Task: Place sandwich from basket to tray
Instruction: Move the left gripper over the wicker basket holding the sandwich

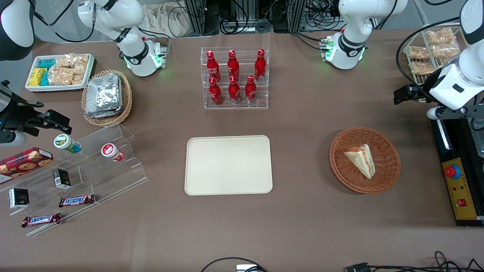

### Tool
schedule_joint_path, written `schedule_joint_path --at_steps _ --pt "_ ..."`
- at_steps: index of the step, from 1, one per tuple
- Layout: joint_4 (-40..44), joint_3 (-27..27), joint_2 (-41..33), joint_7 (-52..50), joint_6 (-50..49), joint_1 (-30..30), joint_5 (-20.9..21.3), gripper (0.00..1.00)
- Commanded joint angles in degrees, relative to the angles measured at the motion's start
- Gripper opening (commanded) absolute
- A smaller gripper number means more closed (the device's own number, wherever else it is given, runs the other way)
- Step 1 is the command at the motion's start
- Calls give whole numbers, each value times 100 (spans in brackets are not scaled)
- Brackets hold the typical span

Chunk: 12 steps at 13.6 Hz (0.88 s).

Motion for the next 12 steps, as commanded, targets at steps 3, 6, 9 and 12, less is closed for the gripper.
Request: schedule_joint_path --at_steps 3,6,9,12 --pt "120 62 47 6 -13 -76 35 100" --pt "111 71 47 6 -13 -76 26 100" --pt "102 79 117 -352 -4 -67 61 100" --pt "102 71 459 -1063 83 30 0 100"
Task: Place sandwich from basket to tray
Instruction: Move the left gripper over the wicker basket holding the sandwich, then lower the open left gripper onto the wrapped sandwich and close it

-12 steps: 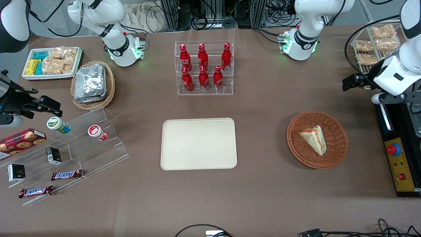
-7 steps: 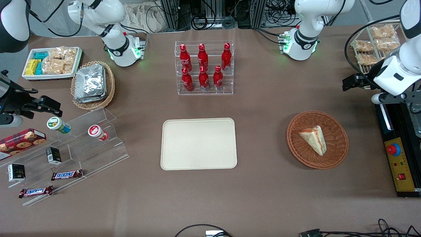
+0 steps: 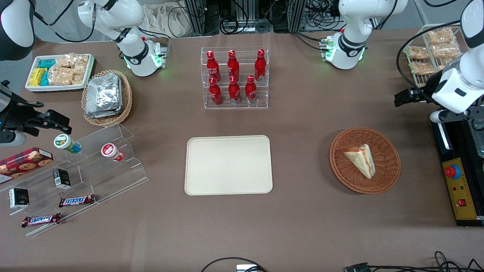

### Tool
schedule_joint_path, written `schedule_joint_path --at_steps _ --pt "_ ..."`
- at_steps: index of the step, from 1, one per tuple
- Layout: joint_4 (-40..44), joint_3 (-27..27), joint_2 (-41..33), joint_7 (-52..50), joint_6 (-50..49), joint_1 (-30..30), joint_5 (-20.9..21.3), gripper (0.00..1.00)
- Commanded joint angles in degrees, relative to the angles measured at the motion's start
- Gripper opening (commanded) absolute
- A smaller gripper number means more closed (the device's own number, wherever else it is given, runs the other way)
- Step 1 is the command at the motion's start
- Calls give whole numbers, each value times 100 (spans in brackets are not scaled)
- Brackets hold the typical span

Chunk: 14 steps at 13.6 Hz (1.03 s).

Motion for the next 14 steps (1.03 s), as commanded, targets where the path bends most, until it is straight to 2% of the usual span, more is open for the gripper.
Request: schedule_joint_path --at_steps 1,4,8,14 --pt "114 2 441 -864 135 -8 -26 100" --pt "106 -33 968 -1578 477 -78 -53 100" --pt "79 -33 1864 -2010 1250 -87 -53 100" --pt "70 -33 2735 -2125 2138 -61 -71 100"
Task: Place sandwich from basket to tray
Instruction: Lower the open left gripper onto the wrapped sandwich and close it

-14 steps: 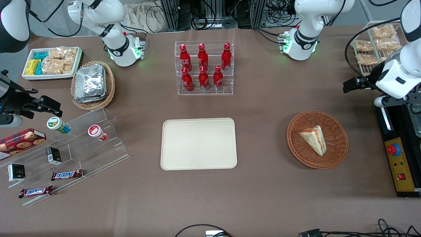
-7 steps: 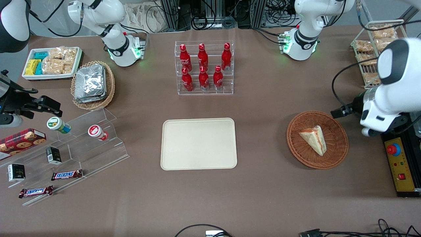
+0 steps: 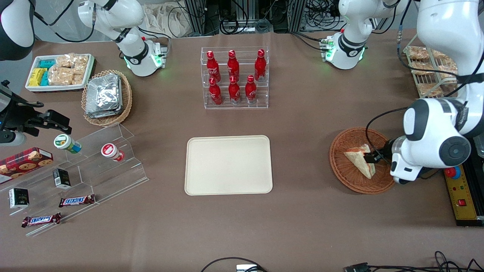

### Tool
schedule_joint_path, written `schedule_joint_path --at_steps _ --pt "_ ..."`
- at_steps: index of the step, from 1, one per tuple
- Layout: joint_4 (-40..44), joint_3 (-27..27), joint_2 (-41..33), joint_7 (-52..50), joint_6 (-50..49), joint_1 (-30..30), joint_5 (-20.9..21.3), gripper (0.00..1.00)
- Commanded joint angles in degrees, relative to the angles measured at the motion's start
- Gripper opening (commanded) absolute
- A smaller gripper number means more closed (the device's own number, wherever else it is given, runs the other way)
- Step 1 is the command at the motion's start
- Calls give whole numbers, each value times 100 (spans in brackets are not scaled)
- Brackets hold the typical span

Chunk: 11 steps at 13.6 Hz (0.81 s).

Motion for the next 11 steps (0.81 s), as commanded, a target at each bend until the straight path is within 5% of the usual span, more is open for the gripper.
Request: schedule_joint_path --at_steps 1,9,10,11 --pt "104 11 314 -116 286 -7 -151 100" --pt "-352 11 650 -283 955 -25 -345 100" --pt "-405 11 615 -283 955 -25 -345 83" --pt "-414 11 589 -283 955 -25 -345 37"
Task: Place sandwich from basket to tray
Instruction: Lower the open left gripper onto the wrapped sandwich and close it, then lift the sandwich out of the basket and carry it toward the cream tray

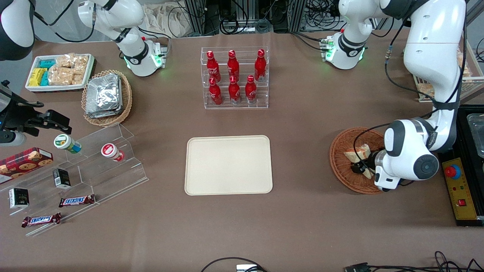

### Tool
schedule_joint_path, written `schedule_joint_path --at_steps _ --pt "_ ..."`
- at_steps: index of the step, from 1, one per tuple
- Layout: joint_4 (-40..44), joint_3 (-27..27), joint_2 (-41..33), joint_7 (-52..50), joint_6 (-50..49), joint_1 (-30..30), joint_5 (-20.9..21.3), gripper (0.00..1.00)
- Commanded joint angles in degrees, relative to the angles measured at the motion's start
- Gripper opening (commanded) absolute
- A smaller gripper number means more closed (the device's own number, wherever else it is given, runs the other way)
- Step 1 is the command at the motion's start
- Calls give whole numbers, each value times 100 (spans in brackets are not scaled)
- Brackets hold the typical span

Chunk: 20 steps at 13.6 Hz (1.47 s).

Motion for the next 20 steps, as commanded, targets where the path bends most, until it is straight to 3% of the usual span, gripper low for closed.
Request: schedule_joint_path --at_steps 1,2,6,11,20 --pt "-188 -1 -243 -90 68 -17 -50 9" --pt "-145 -1 -278 -72 24 -26 -68 0" --pt "-31 -264 -743 155 -187 -26 -50 0" --pt "1233 -958 -640 1649 -1101 -139 20 0" --pt "2737 -1030 590 887 -900 -1721 -68 1"
